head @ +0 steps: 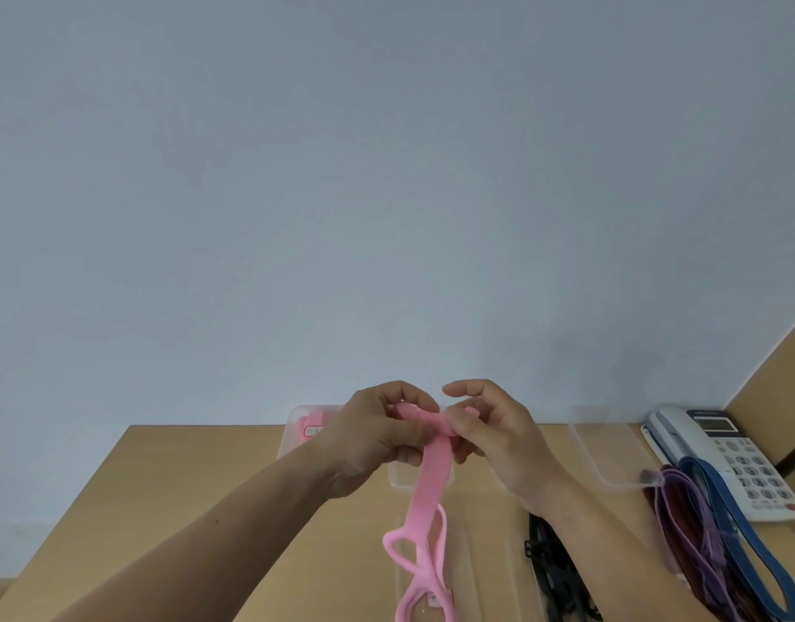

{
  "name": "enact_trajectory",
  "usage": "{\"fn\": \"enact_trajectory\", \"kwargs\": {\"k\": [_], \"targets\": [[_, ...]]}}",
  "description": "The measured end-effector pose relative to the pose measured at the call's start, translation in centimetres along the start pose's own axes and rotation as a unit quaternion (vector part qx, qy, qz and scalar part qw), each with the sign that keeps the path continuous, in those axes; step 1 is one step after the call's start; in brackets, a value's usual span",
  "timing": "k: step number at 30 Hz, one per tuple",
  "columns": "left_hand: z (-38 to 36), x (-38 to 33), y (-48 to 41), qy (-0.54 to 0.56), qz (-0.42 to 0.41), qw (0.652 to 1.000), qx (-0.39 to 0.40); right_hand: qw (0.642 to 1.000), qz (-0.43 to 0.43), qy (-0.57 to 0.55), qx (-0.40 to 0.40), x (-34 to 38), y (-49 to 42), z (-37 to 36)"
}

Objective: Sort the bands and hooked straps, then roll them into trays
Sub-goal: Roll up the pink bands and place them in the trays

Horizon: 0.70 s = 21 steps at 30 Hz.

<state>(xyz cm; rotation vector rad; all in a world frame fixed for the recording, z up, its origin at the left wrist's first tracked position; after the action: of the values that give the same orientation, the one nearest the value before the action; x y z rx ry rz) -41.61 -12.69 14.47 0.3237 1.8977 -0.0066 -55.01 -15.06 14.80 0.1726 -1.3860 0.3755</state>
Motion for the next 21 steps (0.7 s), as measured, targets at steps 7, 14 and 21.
{"fn": "enact_trajectory", "kwargs": {"k": [7,14,21], "targets": [[0.5,0.4,0.1,-0.022,-0.019,0.999,-0.016,0.999,0.006,0.044,0.017,0.0,0.0,-0.3],[-0.6,0.9,0.6,-0.072,0.028,0.996,0.053,0.998,0.016,0.053,0.032,0.1,0.1,-0.7],[-0.5,1.1,0.7,-0.045,0.052,0.996,0.050,0.998,0.018,0.051,0.030,0.3,0.2,-1.0]]}}
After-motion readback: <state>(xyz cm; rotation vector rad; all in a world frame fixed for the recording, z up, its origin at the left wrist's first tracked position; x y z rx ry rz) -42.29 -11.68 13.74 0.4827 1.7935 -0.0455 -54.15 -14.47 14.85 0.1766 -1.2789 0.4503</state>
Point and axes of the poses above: each hand's wrist, its own y-axis away from the middle knuckle, its own z-axis out of the back of the hand, x = y × z, the point moved 10 cm from there along -y, towards the middle knuckle, and after that the axes turned 12 degrees about y, right-handed, at the moved point
